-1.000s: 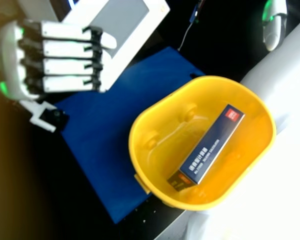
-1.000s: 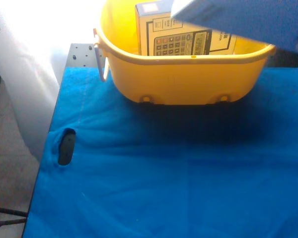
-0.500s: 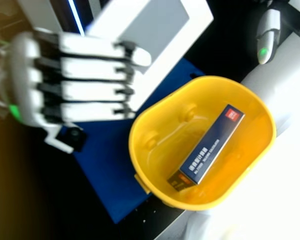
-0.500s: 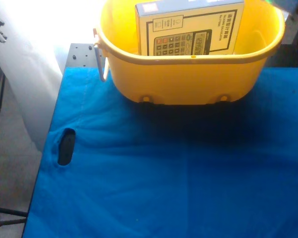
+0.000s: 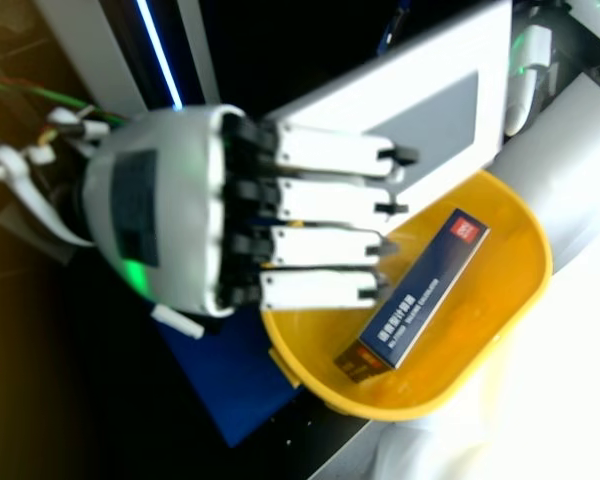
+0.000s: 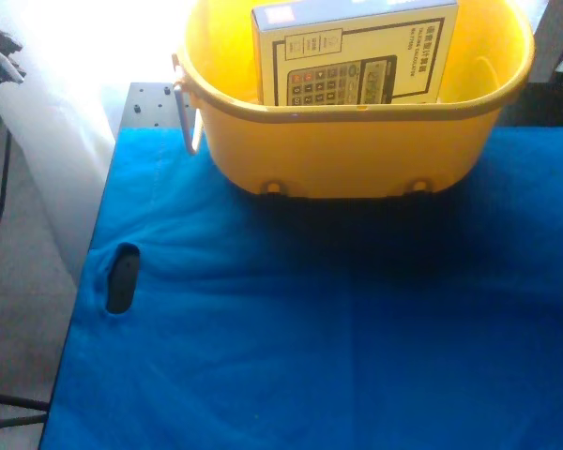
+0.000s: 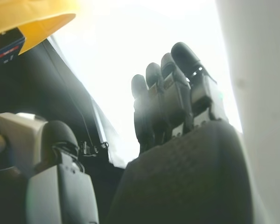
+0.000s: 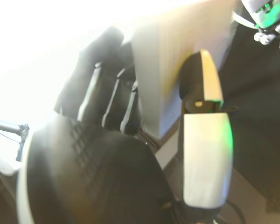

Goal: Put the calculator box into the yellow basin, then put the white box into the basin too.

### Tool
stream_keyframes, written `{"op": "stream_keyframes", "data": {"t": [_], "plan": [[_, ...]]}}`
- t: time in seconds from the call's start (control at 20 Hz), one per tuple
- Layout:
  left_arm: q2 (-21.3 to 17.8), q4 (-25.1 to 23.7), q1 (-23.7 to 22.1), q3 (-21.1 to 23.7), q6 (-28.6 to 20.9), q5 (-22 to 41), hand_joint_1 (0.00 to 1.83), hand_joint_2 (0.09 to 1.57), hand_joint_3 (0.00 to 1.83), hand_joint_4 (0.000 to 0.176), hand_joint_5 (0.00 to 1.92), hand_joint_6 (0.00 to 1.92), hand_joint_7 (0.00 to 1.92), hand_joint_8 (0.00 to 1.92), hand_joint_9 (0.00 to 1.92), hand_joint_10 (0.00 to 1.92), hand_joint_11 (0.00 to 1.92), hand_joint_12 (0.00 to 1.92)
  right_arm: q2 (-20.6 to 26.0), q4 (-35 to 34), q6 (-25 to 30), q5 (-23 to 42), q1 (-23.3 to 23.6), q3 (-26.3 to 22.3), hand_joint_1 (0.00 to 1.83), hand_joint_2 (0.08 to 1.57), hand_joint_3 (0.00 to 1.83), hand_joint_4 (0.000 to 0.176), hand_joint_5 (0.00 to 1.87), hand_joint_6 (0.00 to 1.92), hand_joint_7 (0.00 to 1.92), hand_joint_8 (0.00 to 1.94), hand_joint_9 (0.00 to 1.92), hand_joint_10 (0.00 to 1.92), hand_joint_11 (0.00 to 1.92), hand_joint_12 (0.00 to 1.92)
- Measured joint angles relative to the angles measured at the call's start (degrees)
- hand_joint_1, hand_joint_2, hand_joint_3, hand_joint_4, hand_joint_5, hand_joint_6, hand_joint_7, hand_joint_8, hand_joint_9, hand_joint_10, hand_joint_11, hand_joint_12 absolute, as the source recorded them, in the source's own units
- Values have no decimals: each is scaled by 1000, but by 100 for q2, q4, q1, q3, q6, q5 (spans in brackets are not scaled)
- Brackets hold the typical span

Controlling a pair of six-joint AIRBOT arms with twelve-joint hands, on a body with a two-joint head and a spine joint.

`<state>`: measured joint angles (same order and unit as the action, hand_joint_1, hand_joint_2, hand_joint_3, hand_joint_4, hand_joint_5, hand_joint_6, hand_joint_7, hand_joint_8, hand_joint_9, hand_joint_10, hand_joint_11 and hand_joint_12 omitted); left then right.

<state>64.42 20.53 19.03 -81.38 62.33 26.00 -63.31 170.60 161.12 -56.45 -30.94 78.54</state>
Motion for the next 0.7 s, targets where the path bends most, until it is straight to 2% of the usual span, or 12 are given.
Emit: {"op": "stream_keyframes", "data": {"t": [0.1,0.15,0.2,0.25,0.3,0.35,0.4,0.45,0.5,0.6,0.65,0.7], "plan": [[9,-55,-13,26,4,-7,653,1044,4,0,418,1,361,0,280,0,0,834,-31,0,-4,195,0,0,1377,1109,0,0,885,1061,1068,894,908,1208,665,1433],[9,-74,-20,52,0,-9,662,1045,3,0,421,2,363,1,285,3,0,886,-42,0,-4,273,-2,0,1253,1115,2,0,925,1050,1023,972,821,1073,500,1543],[9,-101,-26,76,-2,9,662,1042,1,0,421,2,361,0,289,5,0,896,-44,0,0,337,0,0,1217,1038,0,0,630,656,703,597,574,779,178,1536],[9,-127,-42,76,-17,15,669,1041,0,0,426,4,361,0,290,5,0,898,-46,0,0,337,0,11,1211,984,0,0,483,369,465,273,311,548,35,1496],[2,-125,-42,76,-17,33,652,1044,2,0,427,4,358,0,293,6,0,894,-44,0,4,328,0,17,1114,894,0,0,262,151,216,79,61,192,6,1109],[4,-127,-42,76,-17,42,656,1049,3,0,429,4,358,0,297,8,0,879,-37,0,4,332,0,37,1079,853,0,25,141,38,79,27,11,38,0,402],[4,-129,-42,76,-20,46,668,1057,4,0,431,4,359,0,291,5,0,847,-33,0,2,326,4,50,1028,841,0,30,27,7,15,5,1,7,0,80],[2,-129,-42,76,-20,46,674,1061,6,0,438,7,358,0,293,6,0,840,-33,0,4,304,13,61,986,841,0,54,5,1,2,0,0,1,0,15],[0,-146,-42,83,-31,50,680,1058,3,0,443,7,356,2,295,7,0,898,-33,0,9,293,35,59,954,829,0,67,0,0,0,0,0,0,0,2],[-37,-173,-42,125,-42,83,639,1043,0,0,415,0,358,3,294,6,0,931,-20,0,13,286,81,57,849,801,0,107,0,0,0,0,0,0,0,0],[-39,-170,-44,125,-42,105,613,1044,0,0,419,2,371,6,310,13,0,993,9,0,15,280,127,48,837,812,0,148,0,0,0,0,0,0,0,0],[-68,-166,-44,125,-48,111,601,1055,2,0,443,10,402,13,342,24,0,1035,33,0,20,282,181,46,795,828,0,157,0,0,0,0,0,0,0,0]]}}
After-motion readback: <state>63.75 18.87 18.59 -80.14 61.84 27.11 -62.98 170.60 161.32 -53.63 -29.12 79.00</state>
